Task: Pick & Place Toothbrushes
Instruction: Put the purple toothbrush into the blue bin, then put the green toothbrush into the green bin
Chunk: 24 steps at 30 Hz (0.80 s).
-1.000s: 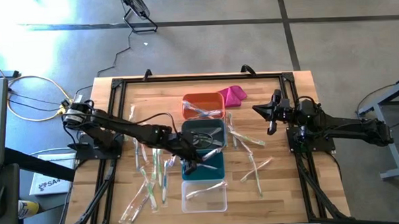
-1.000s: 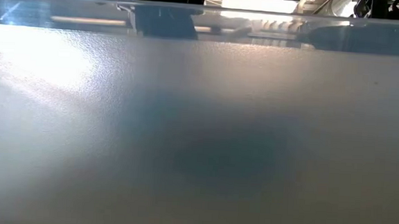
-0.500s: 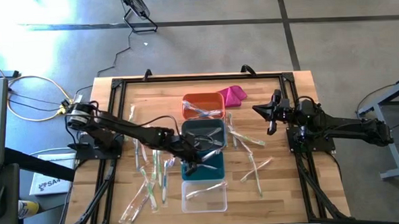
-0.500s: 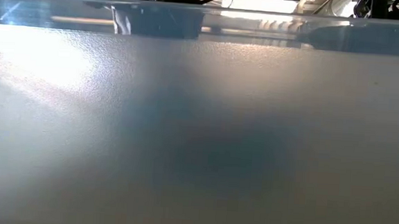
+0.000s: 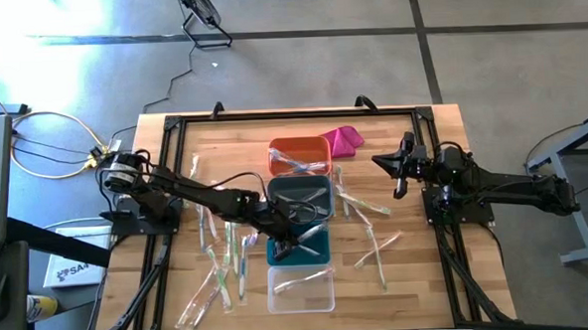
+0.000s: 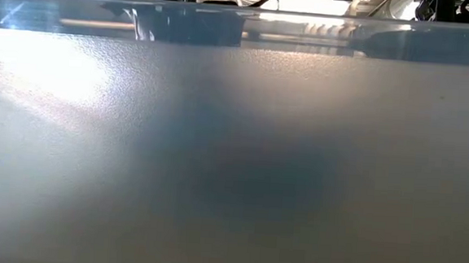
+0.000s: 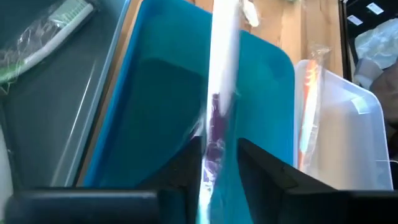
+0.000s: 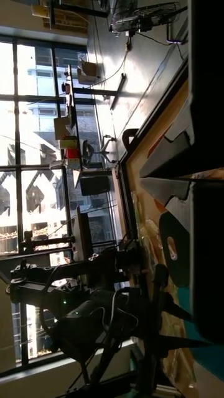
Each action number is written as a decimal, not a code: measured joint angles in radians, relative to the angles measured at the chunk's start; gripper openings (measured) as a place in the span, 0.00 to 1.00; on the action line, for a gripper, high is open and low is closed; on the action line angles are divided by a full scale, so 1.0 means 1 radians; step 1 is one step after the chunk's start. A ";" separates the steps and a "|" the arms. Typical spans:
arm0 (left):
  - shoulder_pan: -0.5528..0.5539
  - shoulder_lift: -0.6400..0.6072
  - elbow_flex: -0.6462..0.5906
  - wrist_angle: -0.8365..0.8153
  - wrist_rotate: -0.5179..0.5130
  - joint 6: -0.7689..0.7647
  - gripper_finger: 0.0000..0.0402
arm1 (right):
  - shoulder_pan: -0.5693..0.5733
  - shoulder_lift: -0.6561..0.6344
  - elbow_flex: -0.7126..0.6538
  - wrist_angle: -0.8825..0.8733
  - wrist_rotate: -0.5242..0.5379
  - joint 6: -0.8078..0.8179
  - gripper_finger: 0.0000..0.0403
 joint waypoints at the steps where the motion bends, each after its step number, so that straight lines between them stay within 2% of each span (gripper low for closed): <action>1: 0.000 0.000 0.000 0.007 -0.001 0.001 0.28 | 0.000 0.000 0.000 0.000 0.000 0.000 0.01; 5: 0.001 0.000 0.000 0.006 -0.003 0.005 0.36 | 0.000 0.000 0.000 0.000 0.000 0.000 0.01; 10: 0.001 0.000 0.000 0.006 -0.004 0.005 0.38 | 0.000 0.000 0.000 0.000 0.000 0.000 0.01; 17: 0.015 -0.039 0.000 -0.015 0.024 0.031 0.34 | 0.000 0.000 0.000 0.000 0.000 0.002 0.01; 24: 0.044 -0.145 0.002 -0.108 0.025 0.106 0.26 | 0.000 0.000 0.000 -0.006 -0.002 0.004 0.01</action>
